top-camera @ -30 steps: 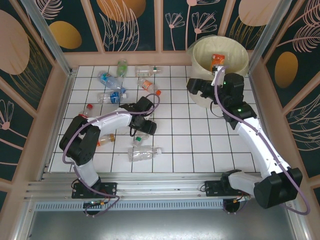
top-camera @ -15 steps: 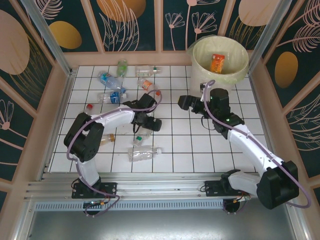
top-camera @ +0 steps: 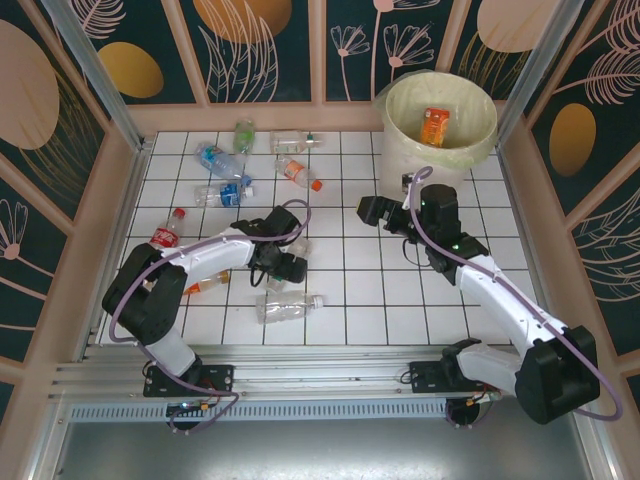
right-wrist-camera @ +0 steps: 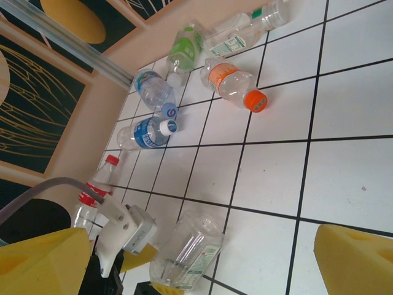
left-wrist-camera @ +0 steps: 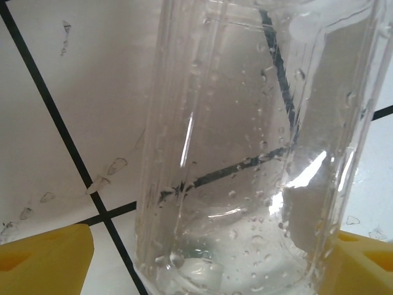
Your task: Put the plastic bottles in the bin
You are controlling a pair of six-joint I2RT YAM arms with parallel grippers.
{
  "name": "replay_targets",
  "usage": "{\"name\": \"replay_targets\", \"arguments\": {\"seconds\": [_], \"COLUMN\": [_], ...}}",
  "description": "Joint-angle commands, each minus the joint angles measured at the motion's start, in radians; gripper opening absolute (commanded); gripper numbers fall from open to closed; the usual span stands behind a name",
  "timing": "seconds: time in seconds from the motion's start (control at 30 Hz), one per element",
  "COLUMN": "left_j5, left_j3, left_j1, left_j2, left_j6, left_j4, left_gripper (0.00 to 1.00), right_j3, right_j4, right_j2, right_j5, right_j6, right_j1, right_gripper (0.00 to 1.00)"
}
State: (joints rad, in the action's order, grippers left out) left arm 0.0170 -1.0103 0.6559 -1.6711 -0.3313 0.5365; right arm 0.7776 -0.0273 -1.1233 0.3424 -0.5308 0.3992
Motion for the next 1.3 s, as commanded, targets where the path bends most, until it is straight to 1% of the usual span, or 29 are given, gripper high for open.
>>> {"name": "replay_targets", "arguments": {"seconds": [0.0,0.07,0.17,0.3,0.37,0.4,0.5,0.57,0.63,0.7,0.77,0.83,1.07,1.27], "left_j5": [-0.001,-0.002,0.016,0.035,0.038,0.041,0.056,0.083,0.136,0.214,0.273,0.316,0.448,0.483], "left_j3": [0.003,0.003,0.011,0.022,0.029,0.030,0.032,0.032,0.071,0.103,0.142,0.160,0.176,0.173], "left_j1": [0.005,0.005,0.005,0.005,0.005,0.005,0.005,0.005,0.006,0.008,0.008,0.008,0.008,0.008], "left_j2": [-0.011,-0.020,-0.033,-0.036,-0.036,-0.036,-0.019,0.007,0.052,0.107,0.160,0.194,0.204,0.192], "left_j6": [-0.004,0.000,0.007,0.001,0.000,0.001,-0.006,-0.013,-0.029,-0.047,-0.069,-0.088,-0.159,-0.181], "left_j4": [-0.037,-0.048,-0.076,-0.099,-0.112,-0.118,-0.154,-0.195,-0.270,-0.376,-0.485,-0.558,-0.703,-0.739], "left_gripper": [0.88,0.85,0.76,0.70,0.68,0.65,0.62,0.57,0.57,0.57,0.57,0.57,0.57,0.57], "right_j3": [-0.010,-0.015,-0.033,-0.064,-0.078,-0.085,-0.113,-0.130,-0.136,-0.129,-0.115,-0.097,-0.012,0.036], "right_j4": [-0.039,-0.042,-0.058,-0.079,-0.093,-0.103,-0.151,-0.195,-0.239,-0.282,-0.305,-0.317,-0.341,-0.326], "right_j2": [0.022,0.020,0.020,0.020,0.013,0.006,-0.020,-0.039,-0.059,-0.082,-0.106,-0.131,-0.224,-0.252], "right_j5": [0.010,0.013,0.022,0.028,0.036,0.047,0.078,0.101,0.124,0.146,0.155,0.158,0.180,0.171], "right_j6": [-0.010,-0.014,-0.031,-0.076,-0.102,-0.118,-0.173,-0.215,-0.256,-0.285,-0.294,-0.296,-0.275,-0.252], "right_j1": [0.003,0.003,0.004,0.003,0.003,0.003,0.003,0.005,0.008,0.020,0.032,0.043,0.103,0.135], "right_gripper": [0.95,0.95,0.94,0.94,0.93,0.94,0.93,0.94,0.93,0.93,0.93,0.93,0.93,0.93]}}
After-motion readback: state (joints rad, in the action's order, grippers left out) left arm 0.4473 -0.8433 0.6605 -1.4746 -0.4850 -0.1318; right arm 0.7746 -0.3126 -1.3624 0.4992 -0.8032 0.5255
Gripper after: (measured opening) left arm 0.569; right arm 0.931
